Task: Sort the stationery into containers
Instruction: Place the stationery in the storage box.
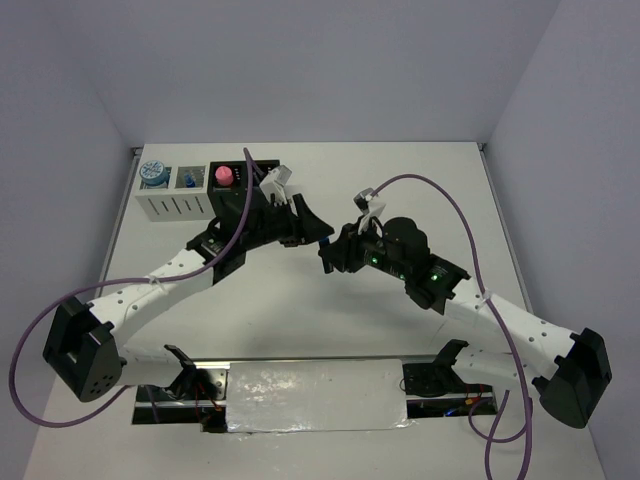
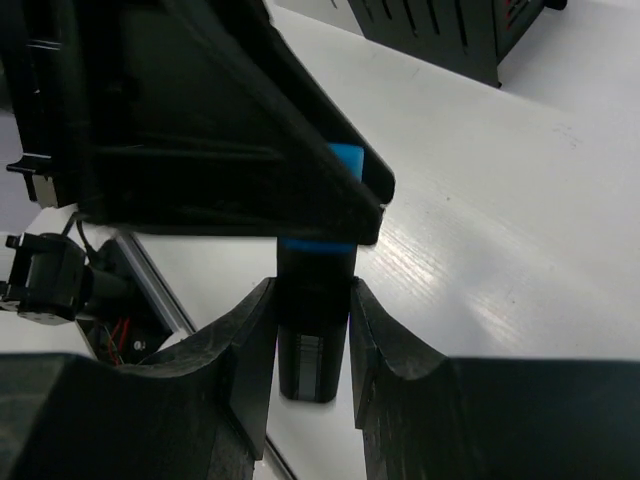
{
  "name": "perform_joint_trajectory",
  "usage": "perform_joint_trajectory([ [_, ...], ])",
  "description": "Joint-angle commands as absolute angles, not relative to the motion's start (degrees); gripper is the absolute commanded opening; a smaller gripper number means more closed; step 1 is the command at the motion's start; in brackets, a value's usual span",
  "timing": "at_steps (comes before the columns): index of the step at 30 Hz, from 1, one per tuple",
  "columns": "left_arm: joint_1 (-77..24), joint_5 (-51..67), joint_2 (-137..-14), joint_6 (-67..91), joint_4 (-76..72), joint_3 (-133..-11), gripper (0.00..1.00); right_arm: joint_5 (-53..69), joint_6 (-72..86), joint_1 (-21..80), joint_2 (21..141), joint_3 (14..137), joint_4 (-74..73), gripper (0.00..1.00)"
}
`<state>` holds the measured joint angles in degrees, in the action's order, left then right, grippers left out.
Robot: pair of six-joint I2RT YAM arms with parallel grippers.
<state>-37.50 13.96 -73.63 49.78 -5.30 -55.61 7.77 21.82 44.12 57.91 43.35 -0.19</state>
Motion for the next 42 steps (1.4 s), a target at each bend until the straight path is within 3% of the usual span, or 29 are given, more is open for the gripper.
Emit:
perform_joint_trajectory([
  [1, -38.06, 15.29, -74.53, 49.22, -7.03, -58.71, 0.30, 7.91, 20.75, 44.73, 57.74, 47.11, 1.41, 0.00],
  [3, -38.14, 15.82, -75.50, 49.04, -6.77, -59.67, 0.06, 7.47, 20.57, 44.56, 58.27, 47.02, 1.58, 0.02],
  [4, -38.14, 15.73, -75.76, 48.43, -6.59, -60.03, 0.00, 7.56, 20.31, 44.56, 58.36, 46.76, 1.76, 0.10],
  [6, -38.14, 14.07, -76.64, 46.94, -5.11, -61.95, 0.00, 6.78, 20.30, 44.39, 57.92, 45.97, 0.63, 0.90],
  [7, -38.06, 11.71, -76.99, 45.63, -3.18, -63.27, 0.00, 3.98, 21.00, 43.78, 57.40, 45.36, 0.44, 1.00],
  [12, -36.39, -13.92, -80.59, 32.97, 7.20, -74.52, 0.00, 1.85, 23.29, 35.78, 50.11, 39.91, -3.50, 1.00],
  [18, -30.42, -29.86, -87.79, 21.46, -5.17, -79.00, 0.00, 0.09, 21.10, 34.37, 45.18, 38.85, -8.16, 1.00],
  [25, -24.09, -32.26, -98.77, 11.97, -15.02, -88.40, 0.00, 1.31, 19.60, 34.45, 44.56, 37.62, -9.93, 1.00],
  [32, -20.92, -29.80, -104.32, 11.16, -18.37, -90.09, 0.02, 1.76, 18.11, 34.37, 46.05, 38.05, -10.11, 1.00],
  [42, -20.65, -26.11, -105.73, 15.37, -23.47, -83.50, 0.23, 2.90, 17.31, 34.37, 49.30, 38.67, -8.97, 1.00],
])
